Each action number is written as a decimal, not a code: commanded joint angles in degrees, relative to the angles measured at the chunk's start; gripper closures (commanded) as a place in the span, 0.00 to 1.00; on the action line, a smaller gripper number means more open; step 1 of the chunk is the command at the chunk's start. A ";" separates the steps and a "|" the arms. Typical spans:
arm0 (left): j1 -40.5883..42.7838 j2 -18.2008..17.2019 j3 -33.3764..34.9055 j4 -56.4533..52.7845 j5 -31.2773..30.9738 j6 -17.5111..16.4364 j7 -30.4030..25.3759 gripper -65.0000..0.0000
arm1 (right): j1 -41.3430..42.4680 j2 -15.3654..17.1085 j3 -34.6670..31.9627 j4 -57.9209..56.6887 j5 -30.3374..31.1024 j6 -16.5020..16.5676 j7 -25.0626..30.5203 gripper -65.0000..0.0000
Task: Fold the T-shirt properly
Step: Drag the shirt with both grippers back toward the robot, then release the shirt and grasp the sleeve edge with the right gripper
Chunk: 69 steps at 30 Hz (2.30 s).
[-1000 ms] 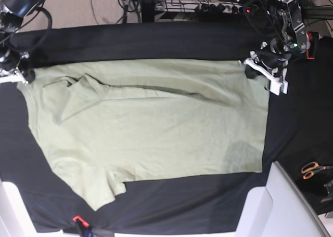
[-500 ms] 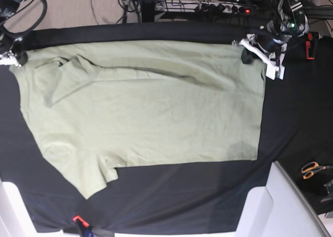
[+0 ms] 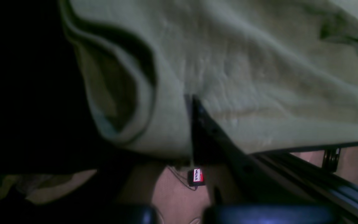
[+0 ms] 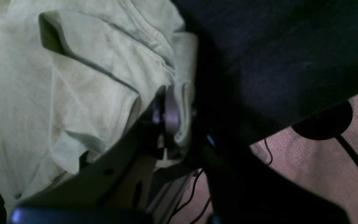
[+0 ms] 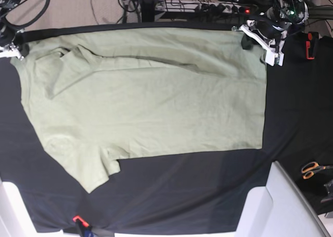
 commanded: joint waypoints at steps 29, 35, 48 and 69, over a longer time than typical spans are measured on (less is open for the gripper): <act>-0.94 -1.31 -11.11 1.21 6.01 -0.19 -0.65 0.30 | -2.60 -0.29 6.08 12.64 0.88 5.62 0.44 0.41; -3.49 -3.16 -20.17 2.27 5.83 -0.36 -0.65 0.29 | -7.26 0.59 -8.60 23.89 0.44 19.20 -3.25 0.41; -0.94 0.62 -9.53 8.51 5.83 -0.54 -0.65 1.00 | -10.16 6.83 -39.20 24.25 0.35 19.20 -4.39 0.99; -2.70 2.29 -1.97 -1.43 6.18 -0.19 -0.82 1.00 | -3.39 6.57 -43.51 6.58 -3.78 19.20 -3.86 0.99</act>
